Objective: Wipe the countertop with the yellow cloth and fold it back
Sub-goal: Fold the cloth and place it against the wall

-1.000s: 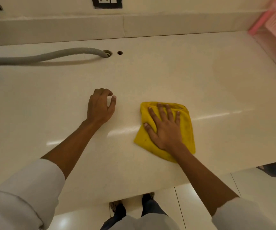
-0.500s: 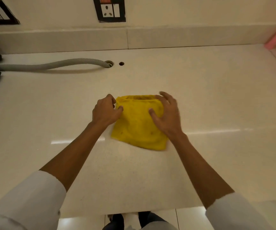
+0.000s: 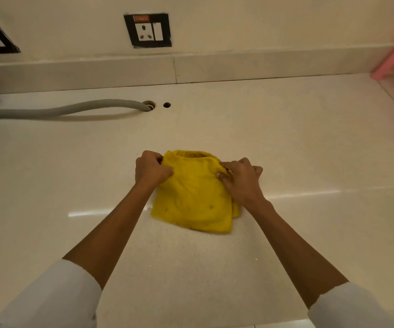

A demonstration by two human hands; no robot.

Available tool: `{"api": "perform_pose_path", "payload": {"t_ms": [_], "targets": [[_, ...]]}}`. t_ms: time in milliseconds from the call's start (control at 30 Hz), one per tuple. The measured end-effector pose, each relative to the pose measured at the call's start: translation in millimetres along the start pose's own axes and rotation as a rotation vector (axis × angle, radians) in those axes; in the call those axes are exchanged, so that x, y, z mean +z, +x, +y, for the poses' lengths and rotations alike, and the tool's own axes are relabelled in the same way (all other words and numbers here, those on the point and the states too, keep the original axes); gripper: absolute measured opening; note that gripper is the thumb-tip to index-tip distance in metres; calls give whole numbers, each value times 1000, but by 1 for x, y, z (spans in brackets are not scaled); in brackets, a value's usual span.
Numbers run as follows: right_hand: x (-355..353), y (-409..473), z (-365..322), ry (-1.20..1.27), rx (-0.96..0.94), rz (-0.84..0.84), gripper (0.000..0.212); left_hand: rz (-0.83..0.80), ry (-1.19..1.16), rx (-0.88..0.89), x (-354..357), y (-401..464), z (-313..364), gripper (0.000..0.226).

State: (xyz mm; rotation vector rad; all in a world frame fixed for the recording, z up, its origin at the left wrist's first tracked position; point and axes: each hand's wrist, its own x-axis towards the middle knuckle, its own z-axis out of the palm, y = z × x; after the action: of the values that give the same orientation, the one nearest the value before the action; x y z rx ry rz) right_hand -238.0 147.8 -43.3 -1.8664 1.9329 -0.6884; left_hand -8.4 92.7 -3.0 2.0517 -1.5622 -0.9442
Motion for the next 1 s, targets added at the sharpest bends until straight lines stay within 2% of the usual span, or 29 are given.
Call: {"api": "perform_pose_path", "payload": {"t_ms": [67, 133, 333, 467, 533, 667, 700, 767, 833, 1000], "targets": [[1, -2, 1, 77, 65, 77, 32, 12, -49, 23, -4, 2, -3, 36], [-1, -1, 0, 146, 122, 152, 29, 22, -77, 51, -6, 7, 0, 45], [-29, 44, -8, 200, 174, 274, 24, 80, -191, 138, -12, 43, 42, 40], [-53, 117, -16, 171, 170, 354, 22, 141, -201, 223, -21, 89, 87, 35], [-62, 168, -16, 127, 180, 329, 28, 177, -186, 214, -22, 125, 111, 35], [-80, 250, -5, 64, 312, 235, 71, 193, -112, 199, -14, 179, 137, 52], [-81, 257, -1, 28, 324, 230, 76, 201, -74, 197, -10, 185, 134, 55], [-73, 253, 8, -35, 292, 227, 70, 230, 1, 207, -3, 186, 121, 55], [-56, 233, 15, -64, 225, 177, 56, 220, 74, 290, 6, 178, 105, 53], [-15, 182, 6, -236, 76, 42, 33, 61, 275, 485, 29, 148, 81, 44]]}}
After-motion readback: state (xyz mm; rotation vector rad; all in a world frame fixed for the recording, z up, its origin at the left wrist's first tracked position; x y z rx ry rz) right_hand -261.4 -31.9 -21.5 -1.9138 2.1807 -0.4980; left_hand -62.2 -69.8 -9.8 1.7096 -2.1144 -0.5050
